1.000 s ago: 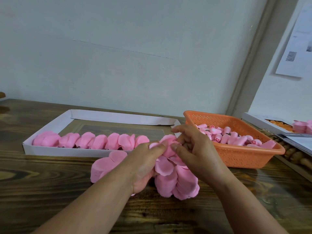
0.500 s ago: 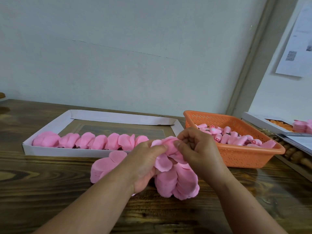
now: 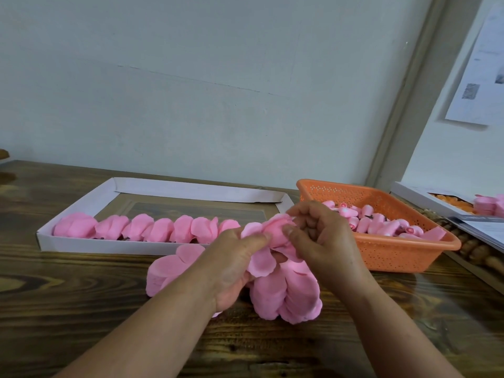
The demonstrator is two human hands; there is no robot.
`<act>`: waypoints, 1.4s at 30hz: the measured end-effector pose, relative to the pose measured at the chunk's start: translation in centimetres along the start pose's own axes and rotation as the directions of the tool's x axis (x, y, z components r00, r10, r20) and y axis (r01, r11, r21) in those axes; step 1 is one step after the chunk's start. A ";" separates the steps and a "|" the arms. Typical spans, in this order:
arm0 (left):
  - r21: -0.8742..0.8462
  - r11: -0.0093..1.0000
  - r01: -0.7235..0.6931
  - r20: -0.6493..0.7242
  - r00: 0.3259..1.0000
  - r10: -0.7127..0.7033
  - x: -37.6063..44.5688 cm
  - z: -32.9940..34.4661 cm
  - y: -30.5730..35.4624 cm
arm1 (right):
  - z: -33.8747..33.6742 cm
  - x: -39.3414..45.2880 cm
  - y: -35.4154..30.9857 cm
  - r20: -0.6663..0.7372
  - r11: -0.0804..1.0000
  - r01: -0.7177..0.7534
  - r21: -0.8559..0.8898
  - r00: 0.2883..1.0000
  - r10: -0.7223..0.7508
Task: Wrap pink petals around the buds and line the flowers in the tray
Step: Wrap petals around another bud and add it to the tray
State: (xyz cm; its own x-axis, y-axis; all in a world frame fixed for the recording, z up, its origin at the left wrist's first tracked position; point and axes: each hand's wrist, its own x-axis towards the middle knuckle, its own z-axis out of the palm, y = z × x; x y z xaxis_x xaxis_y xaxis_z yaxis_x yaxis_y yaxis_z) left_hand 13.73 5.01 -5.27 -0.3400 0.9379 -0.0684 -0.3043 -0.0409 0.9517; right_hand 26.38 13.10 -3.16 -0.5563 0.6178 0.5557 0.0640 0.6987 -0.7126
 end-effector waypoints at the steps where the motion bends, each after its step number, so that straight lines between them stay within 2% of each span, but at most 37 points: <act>1: -0.009 1.000 0.004 -0.003 1.000 -0.004 0.0 0.0 0.0 | 0.0 0.0 -0.1 -0.003 1.000 0.004 0.009 1.000 -0.004; 10: -0.149 0.988 0.033 -0.078 0.996 -0.045 -0.1 0.3 0.1 | 0.7 -0.2 -0.1 -0.051 0.997 -0.007 0.077 0.999 0.011; 15: -0.158 0.987 0.029 -0.051 0.998 -0.038 0.0 0.1 0.1 | 0.4 -0.3 -0.5 -0.052 0.998 0.027 0.053 0.998 -0.024; 25: -0.205 0.978 0.034 0.018 0.999 -0.031 0.2 0.0 -0.1 | 0.3 -0.4 -0.3 0.079 1.000 -0.018 0.022 0.997 0.016; 32: -0.243 0.970 0.008 0.007 1.000 -0.006 0.0 0.4 0.0 | 0.7 -0.5 -0.2 0.004 0.997 0.036 -0.062 0.999 -0.036; 37: -0.206 0.979 0.002 0.039 0.999 0.006 -0.3 0.3 0.2 | 0.6 -0.3 -0.4 0.007 0.999 0.029 -0.029 1.000 -0.029; 42: -0.188 0.982 0.008 0.070 0.998 0.005 -0.4 0.3 0.3 | 0.3 -0.4 -0.8 0.069 1.000 0.014 0.006 0.998 -0.014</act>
State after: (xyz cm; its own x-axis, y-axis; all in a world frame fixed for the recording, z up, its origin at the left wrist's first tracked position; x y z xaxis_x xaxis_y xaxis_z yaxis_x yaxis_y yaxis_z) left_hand 14.05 4.73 -4.82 -0.2781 0.9596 -0.0422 -0.4688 -0.0972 0.8779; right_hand 26.31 12.23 -2.94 -0.6131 0.5814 0.5349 0.0517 0.7051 -0.7072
